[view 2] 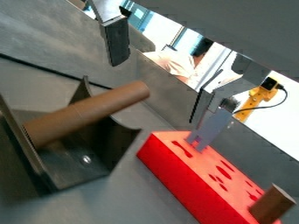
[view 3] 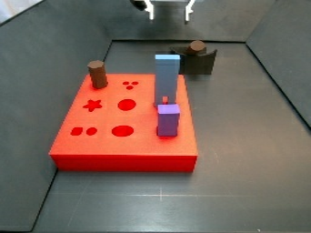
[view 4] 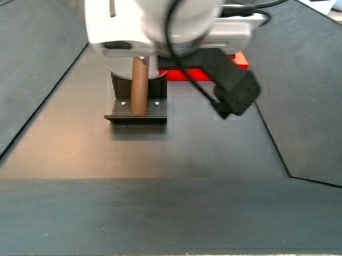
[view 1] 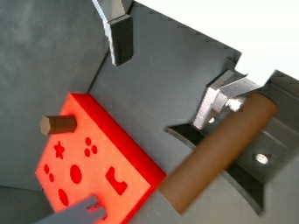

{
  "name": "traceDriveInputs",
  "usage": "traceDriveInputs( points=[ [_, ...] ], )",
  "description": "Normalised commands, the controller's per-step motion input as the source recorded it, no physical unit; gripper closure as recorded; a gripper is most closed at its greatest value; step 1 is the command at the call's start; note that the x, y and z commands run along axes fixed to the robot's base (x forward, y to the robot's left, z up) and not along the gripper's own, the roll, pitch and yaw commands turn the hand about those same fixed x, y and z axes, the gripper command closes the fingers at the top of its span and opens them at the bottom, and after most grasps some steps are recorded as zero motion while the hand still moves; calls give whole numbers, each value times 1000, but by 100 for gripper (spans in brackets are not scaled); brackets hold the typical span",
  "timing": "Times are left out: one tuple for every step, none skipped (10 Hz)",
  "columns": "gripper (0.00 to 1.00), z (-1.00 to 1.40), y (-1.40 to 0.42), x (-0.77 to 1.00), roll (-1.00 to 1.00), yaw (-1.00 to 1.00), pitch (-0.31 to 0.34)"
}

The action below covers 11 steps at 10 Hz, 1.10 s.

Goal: Pick up the oval object. Move up. Place the oval object on the fixture. Regrasp the oval object. Move to above the board. Insert the oval object.
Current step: Regrasp the oval object.

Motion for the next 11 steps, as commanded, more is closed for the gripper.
traceDriveInputs(
  points=[
    [0,14,-26,-747,117,85,-88],
    [0,-278,-1000,-326,1000,-952,18],
    [0,-272,-1000,-266,1000,-950,15],
    [0,-197,-1000,-130,1000,-946,-18],
    [0,-180,-1000,-119,1000,-947,-39],
    [0,-139,-1000,-126,1000,-947,-73],
    [0,-101,-907,-121,1000,-947,-89],
    [0,-29,-582,-80,1000,-940,-126],
    [0,-9,-453,-62,1000,-938,-139],
    [0,9,-181,-50,1000,-935,-163],
    [0,11,-29,-45,1000,-942,-179]
  ],
)
